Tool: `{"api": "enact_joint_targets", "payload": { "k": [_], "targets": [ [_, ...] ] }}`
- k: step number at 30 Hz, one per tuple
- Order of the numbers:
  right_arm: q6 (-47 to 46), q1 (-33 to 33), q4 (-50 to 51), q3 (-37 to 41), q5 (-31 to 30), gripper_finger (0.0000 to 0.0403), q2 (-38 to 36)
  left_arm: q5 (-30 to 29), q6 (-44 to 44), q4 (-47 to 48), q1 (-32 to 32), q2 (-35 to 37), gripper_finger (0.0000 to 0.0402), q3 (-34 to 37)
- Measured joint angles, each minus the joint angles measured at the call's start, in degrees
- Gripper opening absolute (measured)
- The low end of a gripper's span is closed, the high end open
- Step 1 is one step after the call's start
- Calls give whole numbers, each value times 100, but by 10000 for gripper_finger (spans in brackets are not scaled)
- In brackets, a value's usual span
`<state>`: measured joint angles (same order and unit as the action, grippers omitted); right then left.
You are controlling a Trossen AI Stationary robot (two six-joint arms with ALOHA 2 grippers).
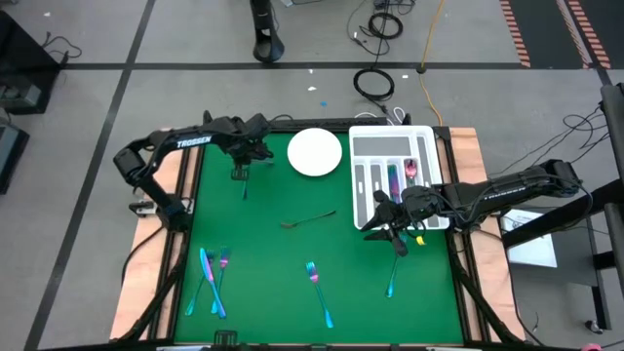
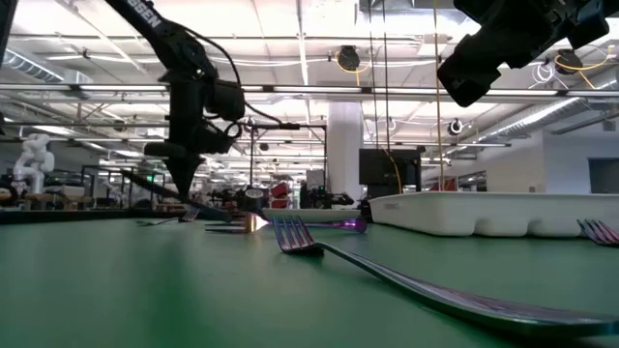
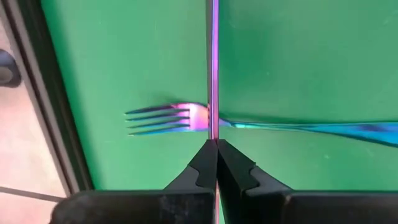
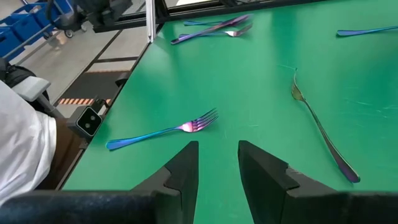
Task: Sort silverware
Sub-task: Put the iridescent knife into the white silverware tray
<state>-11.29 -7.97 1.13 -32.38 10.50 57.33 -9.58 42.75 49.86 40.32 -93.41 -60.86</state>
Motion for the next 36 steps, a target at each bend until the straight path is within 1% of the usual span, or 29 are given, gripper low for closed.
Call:
{"api": "enact_joint_targets", "payload": {
  "k": [2, 4, 6, 10, 12, 14, 18, 21, 25, 27, 31, 34, 36],
  "targets": [
    [0, 0, -3, 0, -40, 104, 0, 7, -38, 0, -36, 61, 1, 0],
    [-2, -2, -4, 0, -232, 104, 1, 11, -42, -8, -66, 64, 1, -2],
    [-13, -2, -7, 0, -566, 104, 1, 13, -44, -47, -64, 59, 1, -2],
    [-20, -2, -11, -2, -1429, 104, 71, 20, -47, -362, -70, 59, 1, -2],
    [32, 6, -25, -2, -1652, 104, 172, 24, -141, -550, -70, 62, 1, 13],
    [104, 48, -98, -2, -1661, 104, 318, 49, -238, -862, -70, 62, 1, 118],
    [175, 133, -460, -2, -1653, 104, 707, 113, -307, -1132, -57, 62, 0, 346],
    [312, 255, -843, -2, -1650, 104, 1050, -11, -346, -1073, -55, 65, 0, 351],
    [424, 426, -1189, -4, -1600, 104, 1457, -238, -351, -682, 10, 238, 0, 329],
    [449, 522, -1252, -2, -1392, 104, 1633, -352, -362, -524, 68, 267, 2, 326],
    [450, 692, -1405, -2, -923, 104, 1861, -409, -771, -494, 169, 243, 27, 328],
    [448, 730, -1401, -2, -854, 104, 1934, -379, -1099, -388, 248, 134, 57, 328],
    [450, 729, -1440, -4, -854, 104, 1946, -210, -1328, -370, 370, 77, 78, 328]
  ]
}}
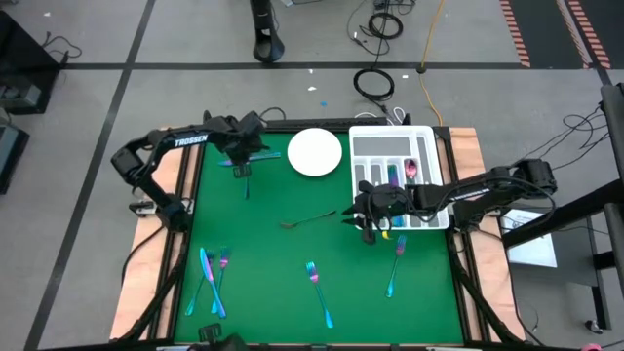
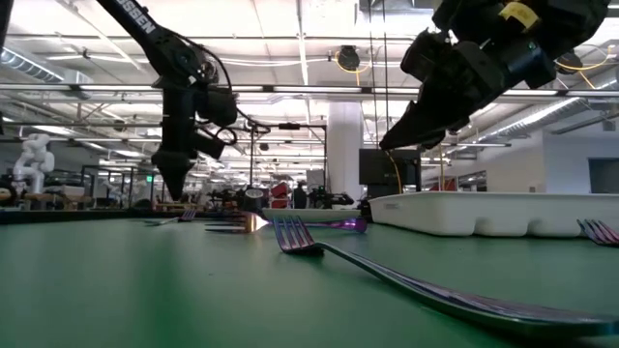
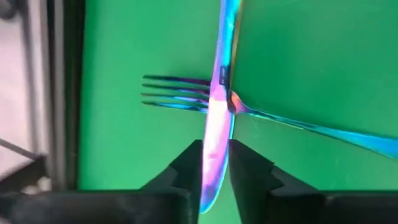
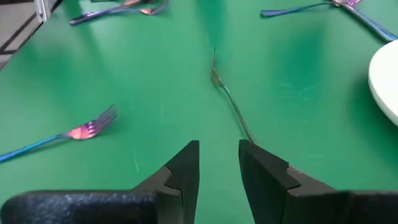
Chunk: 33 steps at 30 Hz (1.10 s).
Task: Sort silverware
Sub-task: Put the iridescent knife into the white silverware tray
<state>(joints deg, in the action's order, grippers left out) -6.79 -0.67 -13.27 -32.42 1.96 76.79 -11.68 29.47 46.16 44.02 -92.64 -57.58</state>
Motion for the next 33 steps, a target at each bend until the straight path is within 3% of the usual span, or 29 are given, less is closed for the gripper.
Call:
{"api": "enact_joint_targets", "payload": {
  "k": [4, 8, 11, 33],
  "targets": [
    [-13, -2, 15, 2, 148, 104, 7, 378, -210, -136, 263, -121, 117, 0],
    [-17, -6, 41, 2, 160, 104, 7, 672, 109, -191, 471, -203, 137, 0],
    [-16, -4, 64, 1, 159, 104, 7, 954, 373, -267, 546, -258, 137, 0],
    [170, -2, 152, 2, 439, 104, 7, 992, 986, -357, 703, -1007, 113, -28]
  ]
}}
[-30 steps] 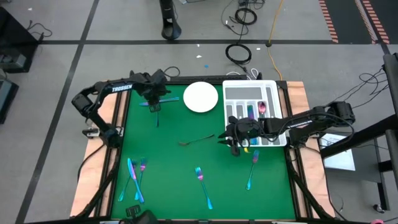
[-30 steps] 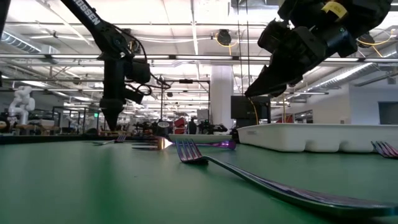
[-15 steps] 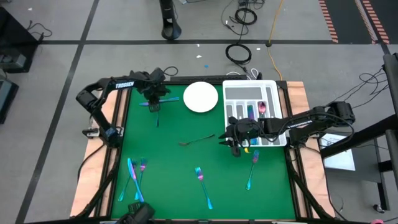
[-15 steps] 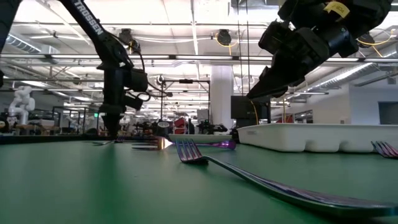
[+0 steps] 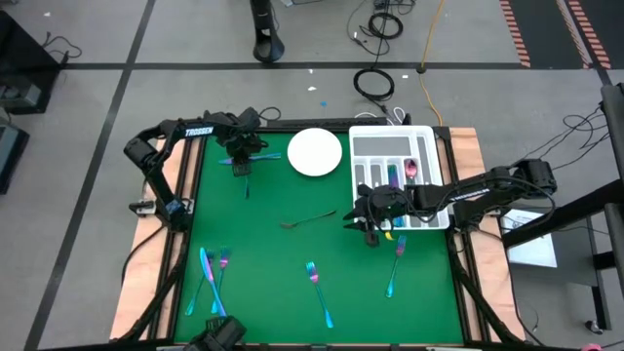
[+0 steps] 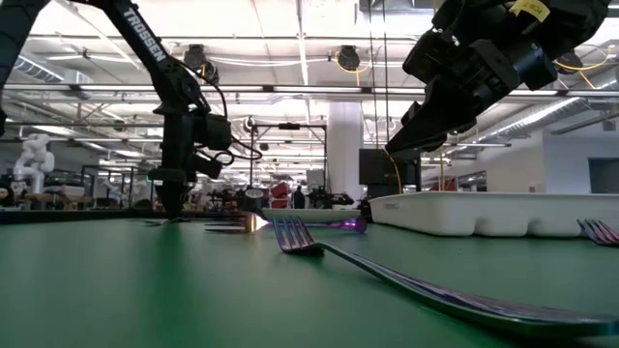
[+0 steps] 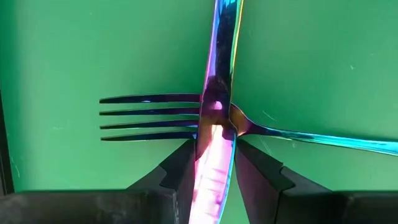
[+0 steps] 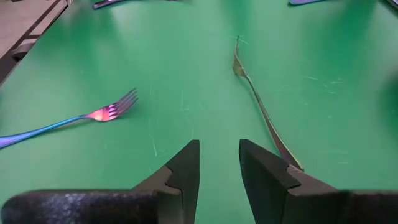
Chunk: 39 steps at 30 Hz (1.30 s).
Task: Sort silverware
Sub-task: Put the iridescent knife into the white silverware tray
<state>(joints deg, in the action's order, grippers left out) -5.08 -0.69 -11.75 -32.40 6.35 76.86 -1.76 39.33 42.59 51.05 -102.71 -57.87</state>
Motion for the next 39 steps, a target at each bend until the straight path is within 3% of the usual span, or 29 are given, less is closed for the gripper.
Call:
{"api": "enact_joint_targets", "payload": {
  "k": [4, 12, 25, 39],
  "targets": [
    [2, 0, 0, 0, -2, 104, -2, 22, 62, 0, 0, -5, 107, 3],
    [2, 0, 0, 0, -4, 104, -2, -6, 45, 27, -7, -5, 52, 9],
    [21, 0, 0, 0, -17, 104, -2, -196, -2, 530, -7, 43, 47, -294],
    [25, 153, -521, 0, -36, 104, -4, 510, -437, 1154, -281, 1489, 47, -397]
  ]
}}
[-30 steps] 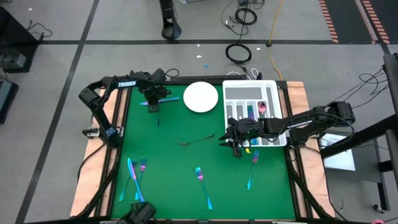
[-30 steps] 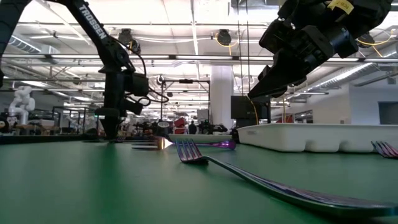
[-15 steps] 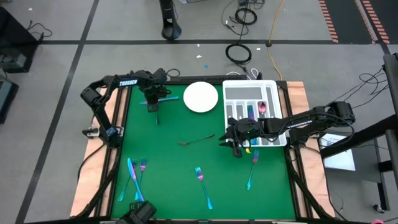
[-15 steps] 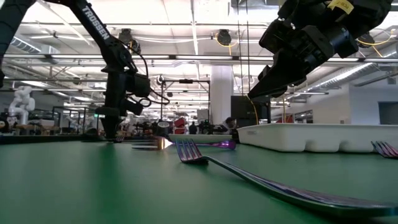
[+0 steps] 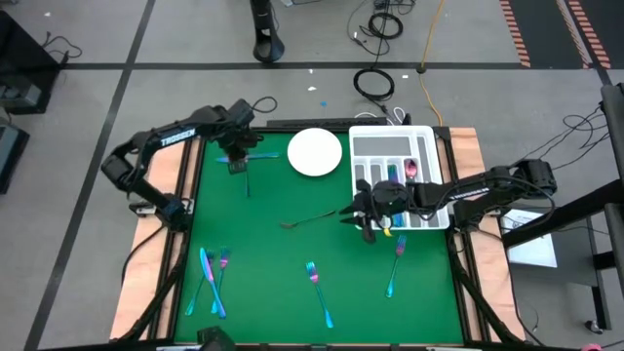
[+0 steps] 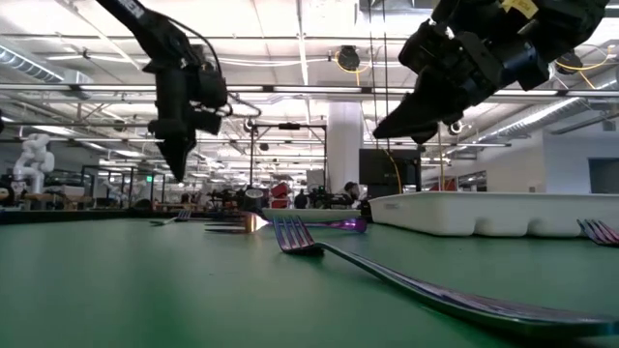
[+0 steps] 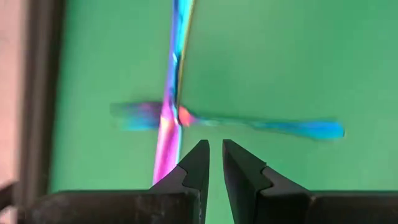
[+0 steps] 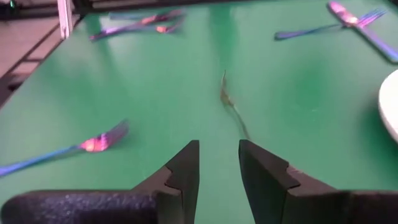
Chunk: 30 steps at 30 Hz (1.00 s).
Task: Sort silverware
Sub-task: Put the iridescent knife into the white silverware tray
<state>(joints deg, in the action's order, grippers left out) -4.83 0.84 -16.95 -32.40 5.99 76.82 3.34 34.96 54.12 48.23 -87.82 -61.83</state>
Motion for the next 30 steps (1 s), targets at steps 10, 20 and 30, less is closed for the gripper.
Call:
{"api": "enact_joint_targets", "payload": {
  "k": [10, 20, 30],
  "targets": [
    [-652, 19, 122, 0, 36, 104, 0, -638, 143, -583, -25, -349, 57, 78],
    [-701, 22, 229, 0, 36, 104, 0, -656, 343, -1758, -193, -1049, 138, 75],
    [-463, 22, 298, 0, 34, 104, 0, -429, 528, -1728, -8, -1453, 134, 73]
  ]
}}
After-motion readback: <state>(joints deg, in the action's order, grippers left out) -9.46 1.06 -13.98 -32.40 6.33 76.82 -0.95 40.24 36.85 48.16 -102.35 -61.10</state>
